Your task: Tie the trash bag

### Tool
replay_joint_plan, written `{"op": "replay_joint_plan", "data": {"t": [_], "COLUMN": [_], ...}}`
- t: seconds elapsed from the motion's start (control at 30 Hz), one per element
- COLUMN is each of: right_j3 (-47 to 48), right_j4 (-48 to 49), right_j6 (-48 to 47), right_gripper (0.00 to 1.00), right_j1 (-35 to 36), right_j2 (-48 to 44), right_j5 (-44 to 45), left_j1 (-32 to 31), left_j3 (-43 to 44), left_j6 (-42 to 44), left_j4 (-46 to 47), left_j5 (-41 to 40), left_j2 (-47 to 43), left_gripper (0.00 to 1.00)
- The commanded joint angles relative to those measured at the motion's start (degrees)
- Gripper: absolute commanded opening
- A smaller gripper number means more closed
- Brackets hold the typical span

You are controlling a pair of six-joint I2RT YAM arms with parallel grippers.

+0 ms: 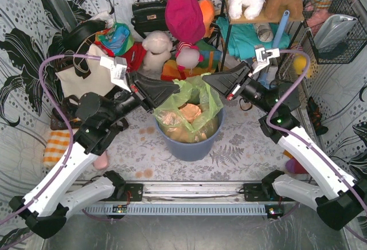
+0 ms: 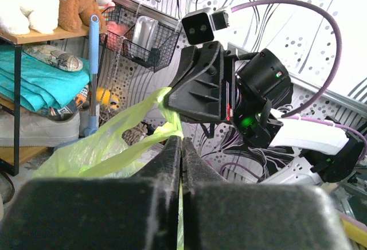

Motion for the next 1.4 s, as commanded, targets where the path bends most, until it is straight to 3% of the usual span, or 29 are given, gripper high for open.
{"op": "replay_joint_plan", "data": {"t": [0.0, 0.13, 0.27, 0.57, 1.03, 1.37], "right_j3": [-2.42, -1.93, -1.6, -1.07, -0.63, 3.53], "right_j4": [2.51, -2.03, -5.23, -11.86, -14.59, -6.34], "right_j6": [0.08, -1.19, -1.93, -4.35, -4.94, -3.45], "right_gripper": [0.16, 0.43, 0.53, 0.58, 0.67, 0.61], "right_j1": [0.1, 0.1, 0.1, 0.1, 0.1, 0.12], "right_j2": [-2.71, -2.96, -3.02, -2.85, -0.54, 0.42], "right_j5": [-3.58, -2.81, -3.41, -3.81, -0.56, 0.31], "left_j1": [-0.04, 0.0, -0.01, 0.0, -0.05, 0.04], "left_j3": [-2.92, -1.04, 1.38, 5.44, 12.27, 13.49], "left_j6": [-0.12, 2.09, 3.98, 9.87, 8.54, 5.44], "left_j4": [2.1, -4.0, -8.35, -17.06, -9.87, -3.86], "left_j5": [0.47, -3.03, -3.18, -6.42, -0.48, 2.25], "left_j2": [-3.57, -3.16, -1.93, 1.85, 12.76, 12.34], "left_gripper": [0.17, 0.49, 0.59, 0.65, 0.67, 0.66]}}
